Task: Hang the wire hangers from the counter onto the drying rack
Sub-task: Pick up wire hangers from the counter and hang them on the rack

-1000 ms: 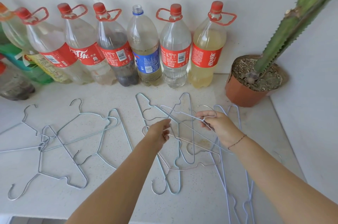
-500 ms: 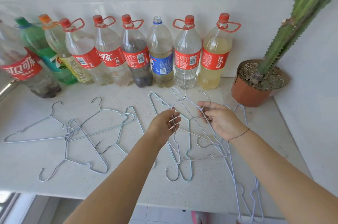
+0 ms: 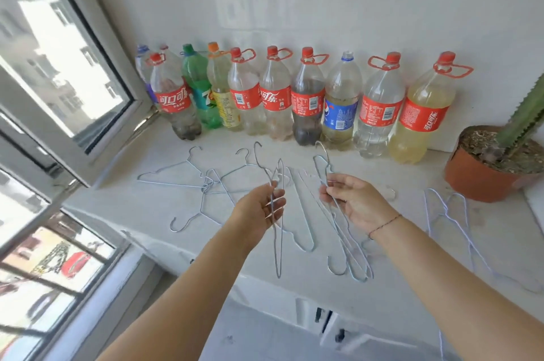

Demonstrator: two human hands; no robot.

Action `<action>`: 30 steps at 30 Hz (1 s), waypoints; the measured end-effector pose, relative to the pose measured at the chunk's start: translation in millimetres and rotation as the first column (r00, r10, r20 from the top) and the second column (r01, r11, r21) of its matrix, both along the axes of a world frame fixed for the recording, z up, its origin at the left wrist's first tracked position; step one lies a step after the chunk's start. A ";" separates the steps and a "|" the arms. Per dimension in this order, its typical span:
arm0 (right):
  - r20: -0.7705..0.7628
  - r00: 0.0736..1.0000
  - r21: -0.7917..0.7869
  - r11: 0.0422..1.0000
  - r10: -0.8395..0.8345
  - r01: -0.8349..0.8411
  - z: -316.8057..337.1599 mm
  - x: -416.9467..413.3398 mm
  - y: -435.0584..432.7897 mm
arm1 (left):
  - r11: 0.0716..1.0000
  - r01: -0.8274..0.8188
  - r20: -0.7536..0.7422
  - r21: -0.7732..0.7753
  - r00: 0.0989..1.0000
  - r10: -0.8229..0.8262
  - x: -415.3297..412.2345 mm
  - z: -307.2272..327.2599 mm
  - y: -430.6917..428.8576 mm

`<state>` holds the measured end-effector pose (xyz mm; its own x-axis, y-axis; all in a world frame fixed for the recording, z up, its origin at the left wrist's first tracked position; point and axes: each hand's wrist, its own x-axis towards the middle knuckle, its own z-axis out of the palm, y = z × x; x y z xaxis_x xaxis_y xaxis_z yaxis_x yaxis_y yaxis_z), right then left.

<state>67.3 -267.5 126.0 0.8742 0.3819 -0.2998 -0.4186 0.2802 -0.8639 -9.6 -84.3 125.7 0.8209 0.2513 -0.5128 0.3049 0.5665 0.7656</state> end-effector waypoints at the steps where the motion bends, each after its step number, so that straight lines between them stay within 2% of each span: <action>1: -0.010 1.000 0.019 0.999 0.028 -0.028 3.4 -4.3 9.5 | 0.999 -0.038 0.006 0.014 0.999 0.037 -11.1 4.8 7.7; 4: -0.032 0.990 0.051 0.989 0.140 -0.138 13.4 -18.4 36.8 | 0.986 -0.152 0.031 0.068 0.988 0.150 -47.5 18.2 29.5; 8: -0.002 0.945 0.009 0.945 0.326 -0.326 28.0 -47.9 70.8 | 0.937 -0.309 0.059 0.165 0.951 0.303 -108.1 34.7 49.8; 14: 0.025 0.854 0.038 0.854 0.519 -0.520 55.8 -114.1 106.1 | 0.824 -0.530 0.141 0.199 0.848 0.511 -210.1 64.9 51.1; 23: 0.065 0.627 0.120 0.618 0.776 -0.777 104.9 -250.0 138.2 | 0.625 -0.724 0.270 0.291 0.689 0.672 -380.0 134.2 15.5; 30: 0.145 0.433 0.174 0.408 0.890 -0.896 156.3 -379.3 154.4 | 0.433 -0.833 0.319 0.345 0.537 0.781 -521.6 185.8 -11.2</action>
<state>-311.9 -113.1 282.2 0.0076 0.9950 -0.0993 -0.5151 -0.0812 -0.8533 -531.2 -95.6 311.5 0.1646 0.9808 -0.1042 -0.2075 0.1377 0.9685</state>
